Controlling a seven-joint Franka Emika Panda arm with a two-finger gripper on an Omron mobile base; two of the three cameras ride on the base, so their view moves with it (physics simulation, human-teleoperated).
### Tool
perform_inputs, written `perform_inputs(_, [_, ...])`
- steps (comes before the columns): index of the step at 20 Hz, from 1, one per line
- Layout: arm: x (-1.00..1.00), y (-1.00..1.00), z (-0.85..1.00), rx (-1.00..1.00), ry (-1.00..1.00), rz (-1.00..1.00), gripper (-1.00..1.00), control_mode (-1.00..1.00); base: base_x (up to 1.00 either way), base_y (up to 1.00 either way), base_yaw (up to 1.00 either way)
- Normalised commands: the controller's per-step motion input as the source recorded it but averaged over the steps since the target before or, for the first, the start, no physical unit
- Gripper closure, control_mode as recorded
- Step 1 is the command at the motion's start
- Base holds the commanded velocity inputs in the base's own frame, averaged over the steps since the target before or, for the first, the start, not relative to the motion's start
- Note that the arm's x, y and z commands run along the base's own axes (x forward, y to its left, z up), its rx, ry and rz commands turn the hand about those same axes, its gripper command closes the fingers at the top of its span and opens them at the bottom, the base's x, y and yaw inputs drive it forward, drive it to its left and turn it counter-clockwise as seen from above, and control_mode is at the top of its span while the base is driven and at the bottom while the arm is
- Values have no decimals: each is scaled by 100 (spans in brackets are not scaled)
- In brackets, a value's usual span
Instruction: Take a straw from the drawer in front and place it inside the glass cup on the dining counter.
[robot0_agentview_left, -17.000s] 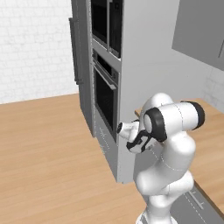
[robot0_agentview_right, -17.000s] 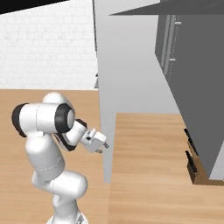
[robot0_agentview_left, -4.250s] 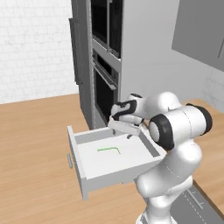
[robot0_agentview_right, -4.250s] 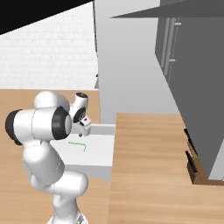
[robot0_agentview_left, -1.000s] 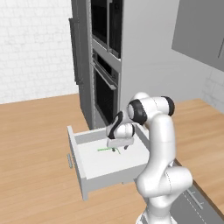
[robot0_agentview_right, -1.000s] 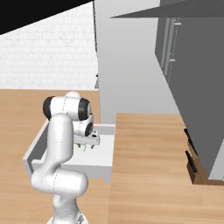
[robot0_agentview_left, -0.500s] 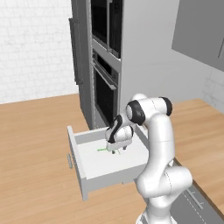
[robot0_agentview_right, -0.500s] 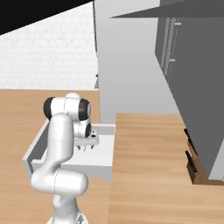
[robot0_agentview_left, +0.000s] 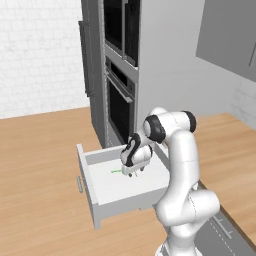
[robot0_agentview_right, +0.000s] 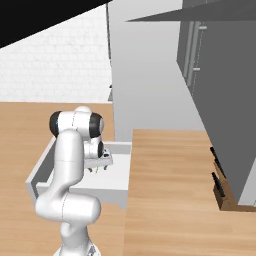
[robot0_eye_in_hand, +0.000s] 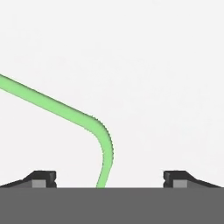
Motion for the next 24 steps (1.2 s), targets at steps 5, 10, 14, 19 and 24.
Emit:
perform_inputs(5, [2, 1, -43, 0, 0, 9, 100, -100, 0, 0, 0])
perform_inputs(10, [0, 10, -33, 0, 0, 7, 100, -100, 0, 0, 0])
perform_inputs(14, [0, 23, -24, 0, 0, 5, 100, -100, 0, 0, 0])
perform_inputs(19, [0, 37, -14, 0, 0, 6, 100, -100, 0, 0, 0])
perform_inputs(24, [0, 36, -9, 0, 0, 3, 100, -100, 0, 0, 0])
